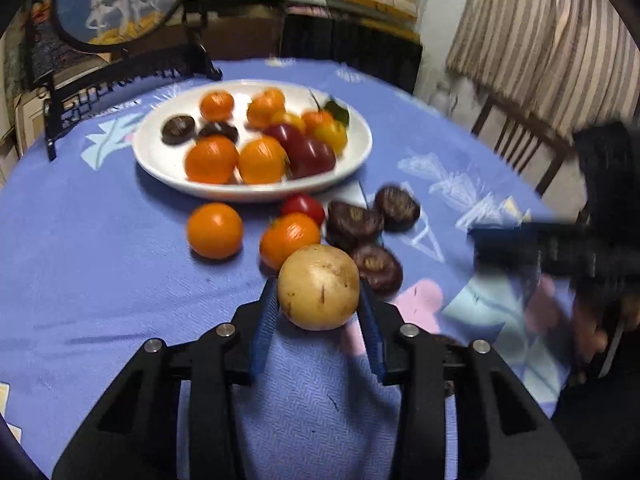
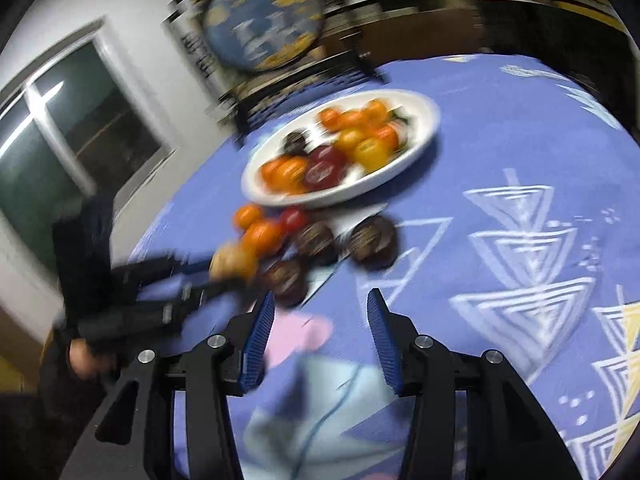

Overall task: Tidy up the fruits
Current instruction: 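Grasp the pale brown fruit with the left gripper while the right gripper grasps a dark brown fruit, then lower both held fruits onto the white plate and open both grippers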

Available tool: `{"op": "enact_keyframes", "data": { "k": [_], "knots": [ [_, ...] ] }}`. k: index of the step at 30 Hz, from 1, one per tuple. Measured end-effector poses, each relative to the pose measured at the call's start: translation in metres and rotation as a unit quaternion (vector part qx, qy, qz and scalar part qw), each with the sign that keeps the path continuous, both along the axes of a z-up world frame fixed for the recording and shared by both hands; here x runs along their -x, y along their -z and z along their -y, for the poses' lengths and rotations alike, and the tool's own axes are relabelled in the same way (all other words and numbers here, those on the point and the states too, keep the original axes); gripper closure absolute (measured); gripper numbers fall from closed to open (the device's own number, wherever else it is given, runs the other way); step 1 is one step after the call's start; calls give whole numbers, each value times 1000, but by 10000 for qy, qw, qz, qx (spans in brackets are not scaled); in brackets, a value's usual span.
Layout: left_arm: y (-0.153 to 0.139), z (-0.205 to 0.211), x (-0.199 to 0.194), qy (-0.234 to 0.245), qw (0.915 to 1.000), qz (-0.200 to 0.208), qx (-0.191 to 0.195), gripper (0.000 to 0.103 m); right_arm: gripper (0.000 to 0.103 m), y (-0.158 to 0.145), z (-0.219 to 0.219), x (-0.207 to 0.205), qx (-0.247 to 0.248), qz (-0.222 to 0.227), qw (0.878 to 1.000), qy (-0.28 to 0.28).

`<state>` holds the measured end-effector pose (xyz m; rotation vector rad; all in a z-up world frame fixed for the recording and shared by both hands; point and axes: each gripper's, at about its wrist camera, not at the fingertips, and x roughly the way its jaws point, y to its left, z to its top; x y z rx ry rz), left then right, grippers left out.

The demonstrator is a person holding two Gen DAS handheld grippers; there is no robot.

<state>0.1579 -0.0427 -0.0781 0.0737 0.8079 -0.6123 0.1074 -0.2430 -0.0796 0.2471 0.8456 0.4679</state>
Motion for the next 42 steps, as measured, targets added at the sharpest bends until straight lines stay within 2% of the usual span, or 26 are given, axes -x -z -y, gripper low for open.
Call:
{"op": "enact_keyframes", "data": {
  "k": [3, 6, 11, 15, 17, 22, 25, 29, 32, 35, 39, 42],
  "knots": [
    [-6, -12, 1, -152, 9993, 77, 338, 65, 55, 0, -25, 15, 181, 89, 9976, -668],
    [-9, -19, 0, -270, 9981, 55, 544, 65, 55, 0, -48, 24, 528, 219, 9928, -1057],
    [-10, -25, 0, -313, 9971, 50, 693, 65, 55, 6, -76, 20, 1071, 205, 9874, -1144],
    [-10, -26, -1, -323, 9968, 54, 734, 65, 54, 15, -89, 19, 1262, 74, 9848, -1193],
    [-10, -27, -1, -331, 9967, 34, 745, 65, 60, 14, -93, 22, 1403, 178, 9829, -1182],
    [-13, -30, 0, -389, 9958, 71, 823, 65, 60, -1, -75, 20, 1023, 307, 9901, -908],
    [-22, -37, -6, -501, 9935, -20, 1019, 65, 60, -27, -52, 11, 805, 470, 9931, -708],
    [-48, -36, -23, -641, 9944, 234, 812, 65, 60, -63, -23, -20, 562, 563, 9961, -381],
    [-63, -33, -55, -702, 9945, 275, 727, 64, 60, -86, -8, -65, 385, 622, 9971, -217],
    [-64, -30, -94, -828, 9943, 149, 654, 64, 60, -90, -10, -110, 343, 613, 9975, -99],
    [-48, -28, -140, -1055, 9930, -90, 520, 64, 60, -79, -28, -166, 358, 466, 9983, -24],
    [-36, -32, -156, -1177, 9914, -228, 521, 64, 60, -66, -43, -197, 406, 321, 9987, 17]
  ]
}}
